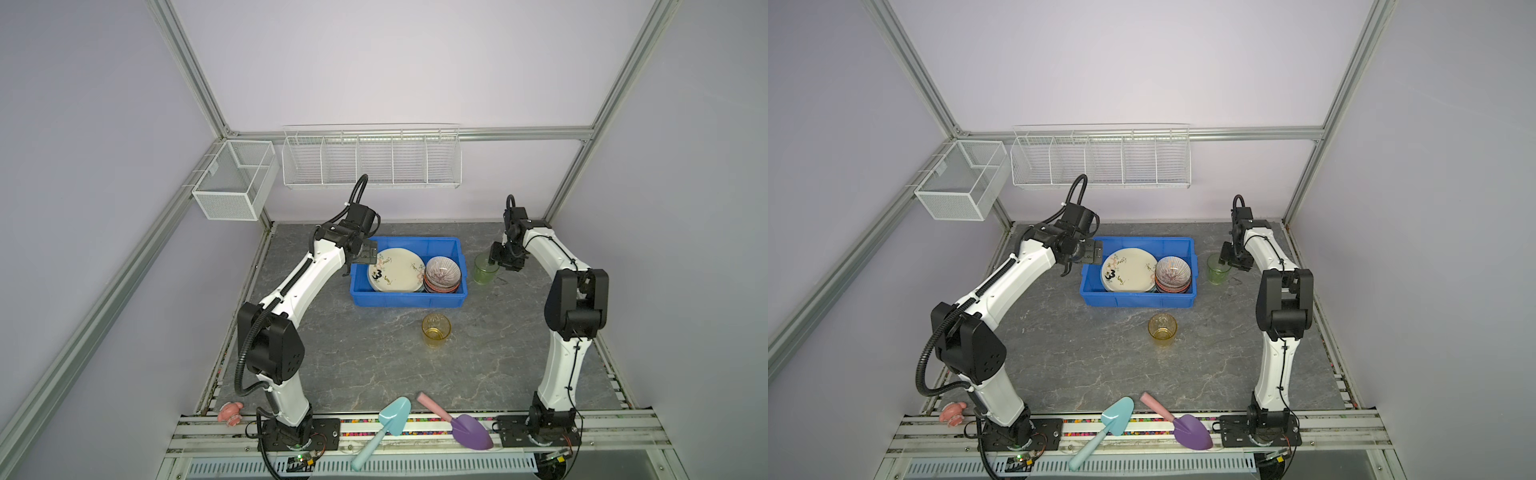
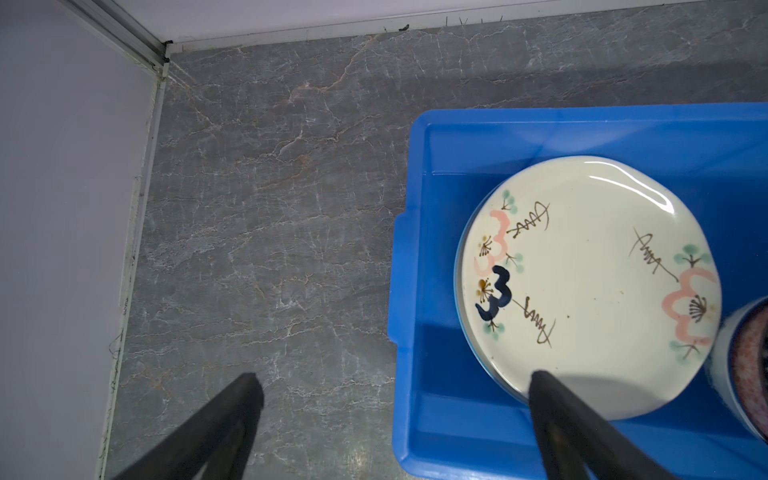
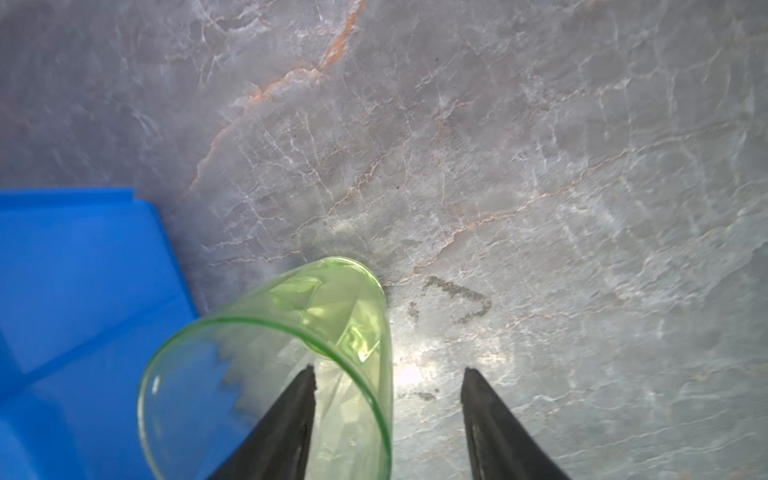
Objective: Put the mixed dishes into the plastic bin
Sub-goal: 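Move the right gripper to the green glass cup while the left withdraws, then grip the green glass cup with the right gripper and lift it over the bin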
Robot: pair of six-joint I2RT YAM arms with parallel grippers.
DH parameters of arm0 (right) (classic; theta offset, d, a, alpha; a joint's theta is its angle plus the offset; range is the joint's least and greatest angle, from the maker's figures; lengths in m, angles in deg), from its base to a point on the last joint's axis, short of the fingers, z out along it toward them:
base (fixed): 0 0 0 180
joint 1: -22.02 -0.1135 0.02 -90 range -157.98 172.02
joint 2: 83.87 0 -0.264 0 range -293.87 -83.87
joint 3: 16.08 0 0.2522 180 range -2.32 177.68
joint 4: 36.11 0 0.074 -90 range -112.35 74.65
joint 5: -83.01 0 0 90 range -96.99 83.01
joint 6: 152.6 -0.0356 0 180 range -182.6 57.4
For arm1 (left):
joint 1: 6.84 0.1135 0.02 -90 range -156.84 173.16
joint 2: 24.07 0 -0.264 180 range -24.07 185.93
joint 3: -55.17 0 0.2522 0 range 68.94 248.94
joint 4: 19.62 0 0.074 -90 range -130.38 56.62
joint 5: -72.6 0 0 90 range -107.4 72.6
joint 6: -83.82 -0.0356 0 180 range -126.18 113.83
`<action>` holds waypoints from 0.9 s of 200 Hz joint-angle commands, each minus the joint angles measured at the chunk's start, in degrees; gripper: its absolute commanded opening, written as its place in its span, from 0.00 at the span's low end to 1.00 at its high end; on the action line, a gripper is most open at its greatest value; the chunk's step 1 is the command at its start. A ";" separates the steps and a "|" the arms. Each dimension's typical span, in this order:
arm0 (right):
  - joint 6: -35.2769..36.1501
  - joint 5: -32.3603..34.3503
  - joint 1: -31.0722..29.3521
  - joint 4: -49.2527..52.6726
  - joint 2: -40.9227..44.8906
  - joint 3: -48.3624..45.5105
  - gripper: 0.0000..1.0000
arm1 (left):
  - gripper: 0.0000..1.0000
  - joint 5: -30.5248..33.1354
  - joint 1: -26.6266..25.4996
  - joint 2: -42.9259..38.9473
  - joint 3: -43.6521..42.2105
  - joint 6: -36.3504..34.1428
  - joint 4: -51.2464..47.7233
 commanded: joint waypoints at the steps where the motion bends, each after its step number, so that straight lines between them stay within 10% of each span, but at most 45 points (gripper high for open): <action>1: 1.15 1.10 0.26 1.10 -0.88 1.19 0.51 | 1.00 2.12 -0.11 0.41 0.52 -0.51 -0.81; 180: 2.30 0.27 0.57 -1.70 5.83 -6.08 0.07 | 0.99 -1.56 0.23 0.71 2.07 -0.11 -2.10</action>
